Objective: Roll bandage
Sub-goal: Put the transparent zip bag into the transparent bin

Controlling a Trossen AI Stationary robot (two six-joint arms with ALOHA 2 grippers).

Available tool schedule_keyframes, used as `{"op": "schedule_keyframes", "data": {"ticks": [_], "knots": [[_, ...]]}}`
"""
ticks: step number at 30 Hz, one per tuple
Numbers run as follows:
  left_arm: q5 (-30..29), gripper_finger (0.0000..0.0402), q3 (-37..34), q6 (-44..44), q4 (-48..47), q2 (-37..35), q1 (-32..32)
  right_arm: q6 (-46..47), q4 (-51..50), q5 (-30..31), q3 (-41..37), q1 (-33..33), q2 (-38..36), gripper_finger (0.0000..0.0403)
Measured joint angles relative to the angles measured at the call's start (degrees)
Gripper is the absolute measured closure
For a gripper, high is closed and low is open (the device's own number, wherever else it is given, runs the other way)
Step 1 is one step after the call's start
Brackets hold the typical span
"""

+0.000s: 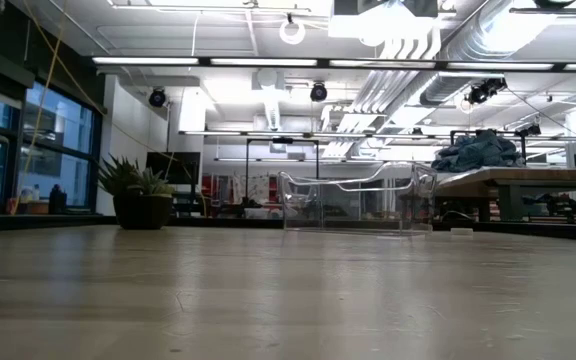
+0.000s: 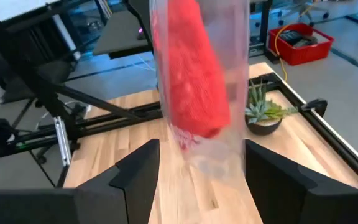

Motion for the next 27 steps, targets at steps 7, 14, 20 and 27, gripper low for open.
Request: {"op": "schedule_keyframes", "data": {"ticks": [7, 14, 20, 27], "knots": [[-0.64, 0.0401, 0.00, -0.04, 0.30, 0.93, -0.01, -1.28, 3.09, -0.29, 0.00, -0.02, 0.06, 0.0203], [-1.77, 0.0401, 0.00, 0.52, 0.38, 1.55, -0.01, -0.98, 1.52, -0.60, 0.02, 0.95, 1.70, 0.0377], [-2.15, 0.0401, -0.02, 1.53, 1.19, 1.64, -0.01, 1.48, -3.58, -0.22, 0.02, 1.07, 3.24, 0.0399], [-2.22, 0.0401, -0.02, 3.33, -4.38, 1.60, -0.01, 4.07, -6.71, -0.22, 0.00, 1.07, 2.55, 0.0402]]}}
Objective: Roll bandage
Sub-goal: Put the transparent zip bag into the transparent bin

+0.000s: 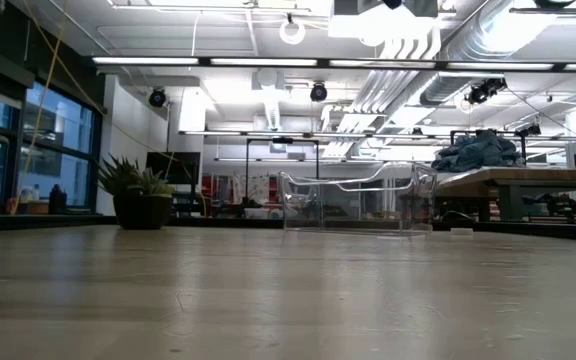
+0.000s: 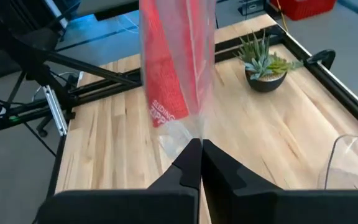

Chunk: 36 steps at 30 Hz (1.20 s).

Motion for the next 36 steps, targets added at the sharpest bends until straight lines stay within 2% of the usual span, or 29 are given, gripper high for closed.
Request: {"op": "schedule_keyframes", "data": {"ticks": [10, 13, 19, 24, 31, 36], "knots": [[-3.35, 0.0401, 0.00, 5.90, -11.88, 0.02, 0.00, 1.42, -4.28, -1.58, 0.01, 1.41, -0.17, 0.0403], [-6.04, 0.0401, 0.00, 8.36, -15.14, 0.02, -0.01, 1.51, -5.59, -1.61, 0.00, 1.55, -0.36, 0.0403], [-11.65, 0.0401, 0.00, 13.19, -15.27, 1.63, 0.00, 2.44, -9.33, 0.39, 0.00, 1.53, -2.69, 0.0403], [-11.48, 0.0401, 0.02, 17.79, -8.44, 7.22, 0.00, 1.92, -9.20, 2.82, 0.00, 1.53, -6.86, 0.0403], [-11.28, 0.0401, 0.02, 27.49, 9.43, 20.52, 0.96, 2.42, -9.83, 8.09, 0.00, 1.53, -12.49, 0.0403], [-13.40, 0.0401, 0.02, 33.31, 17.72, 29.50, 3.70, 3.97, -9.74, 8.83, 0.00, 1.53, -14.59, 0.0403]]}}
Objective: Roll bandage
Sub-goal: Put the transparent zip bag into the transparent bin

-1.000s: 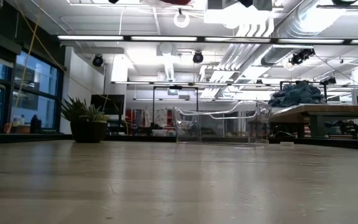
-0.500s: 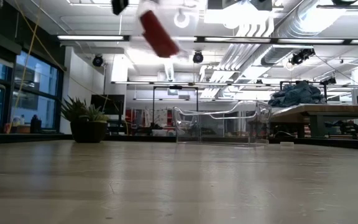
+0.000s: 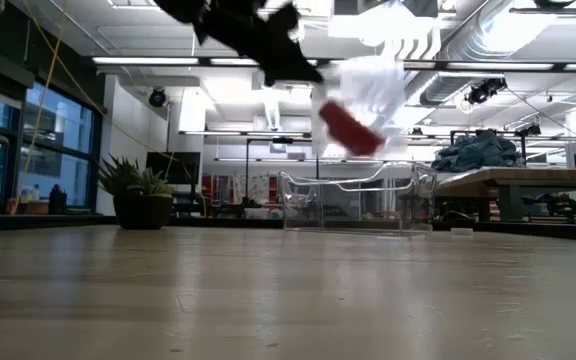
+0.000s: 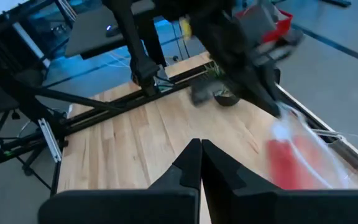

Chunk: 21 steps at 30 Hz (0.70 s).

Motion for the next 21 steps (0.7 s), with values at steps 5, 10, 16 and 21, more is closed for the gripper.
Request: {"op": "schedule_keyframes", "data": {"ticks": [5, 10, 16, 21], "knots": [[-5.51, 0.0395, 0.00, -0.02, 3.73, 6.82, 1.64, -0.07, -0.03, -0.02, 0.00, 0.73, 0.09, 0.0403], [-7.09, 0.0349, 3.02, 0.64, 0.08, 12.48, 1.57, -0.01, -0.14, -0.04, 0.00, 1.67, 0.58, 0.0403], [-7.84, 0.0274, 7.45, 1.41, -4.39, 16.07, 1.42, 0.13, -0.07, -0.07, 0.00, 1.99, 0.61, 0.0403], [-7.71, 0.0245, 11.05, -0.30, -10.28, 15.55, 3.40, 1.01, -0.10, 0.02, 0.00, 1.99, 0.61, 0.0403]]}}
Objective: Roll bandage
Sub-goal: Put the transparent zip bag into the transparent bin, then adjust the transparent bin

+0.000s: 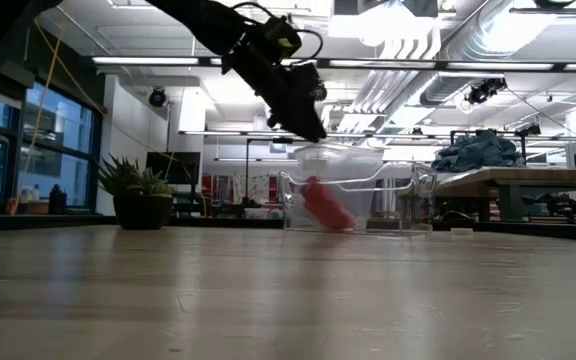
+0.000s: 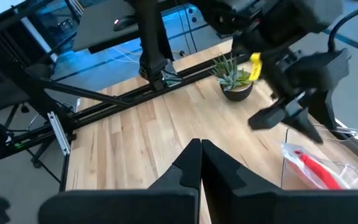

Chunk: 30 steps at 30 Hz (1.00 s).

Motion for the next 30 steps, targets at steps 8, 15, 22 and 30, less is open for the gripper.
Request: {"op": "schedule_keyframes", "data": {"ticks": [8, 15, 22, 30], "knots": [[-2.73, 0.0287, 1.89, -9.18, -3.73, 0.03, 6.65, 0.00, -0.04, 1.99, 0.00, -0.16, 0.26, 0.0403], [0.86, 0.0392, 1.89, -21.36, -3.88, 2.91, 11.17, 0.00, 0.06, 1.99, 0.00, -0.55, 2.07, 0.0403], [10.43, 0.0401, 1.87, -34.84, -4.20, 6.54, 12.81, 0.00, 0.22, 1.53, 0.00, -0.55, 4.31, 0.0403], [9.51, 0.0401, 1.82, -38.69, -4.51, 8.60, 11.65, 0.39, 0.73, 1.54, 0.00, -0.55, 4.50, 0.0403]]}}
